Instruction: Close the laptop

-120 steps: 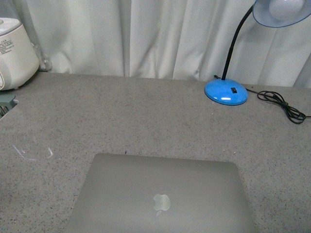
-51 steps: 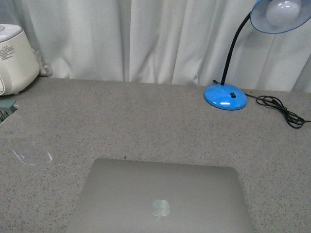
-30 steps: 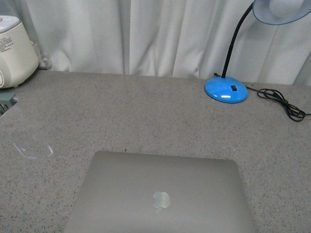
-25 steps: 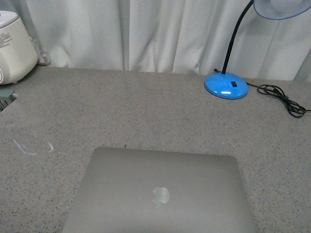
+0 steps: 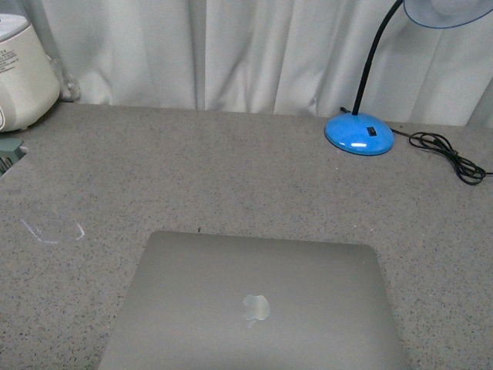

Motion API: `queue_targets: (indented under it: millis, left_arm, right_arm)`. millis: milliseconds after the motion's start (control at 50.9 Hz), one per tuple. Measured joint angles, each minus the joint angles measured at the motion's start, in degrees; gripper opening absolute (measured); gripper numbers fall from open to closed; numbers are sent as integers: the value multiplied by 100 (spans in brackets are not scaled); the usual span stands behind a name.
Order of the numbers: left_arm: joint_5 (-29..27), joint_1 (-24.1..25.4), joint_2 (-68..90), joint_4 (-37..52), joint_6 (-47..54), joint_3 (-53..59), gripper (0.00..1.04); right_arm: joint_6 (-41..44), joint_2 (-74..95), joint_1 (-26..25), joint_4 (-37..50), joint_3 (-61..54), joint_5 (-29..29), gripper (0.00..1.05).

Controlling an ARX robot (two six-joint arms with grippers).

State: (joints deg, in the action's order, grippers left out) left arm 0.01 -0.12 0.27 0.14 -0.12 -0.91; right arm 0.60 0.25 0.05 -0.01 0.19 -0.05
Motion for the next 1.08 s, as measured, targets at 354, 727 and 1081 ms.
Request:
queue_targets:
  millis: [354, 727, 1081]
  left_arm:
    - [0, 0, 0, 0, 0, 0, 98]
    - [0, 0, 0, 0, 0, 0, 98]
    - [0, 0, 0, -2, 0, 0, 98]
  right_arm:
    - [-4, 0, 0, 0, 0, 0, 96]
    - [-2, 0, 0, 0, 0, 0, 96]
    - [-4, 0, 0, 0, 0, 0, 96]
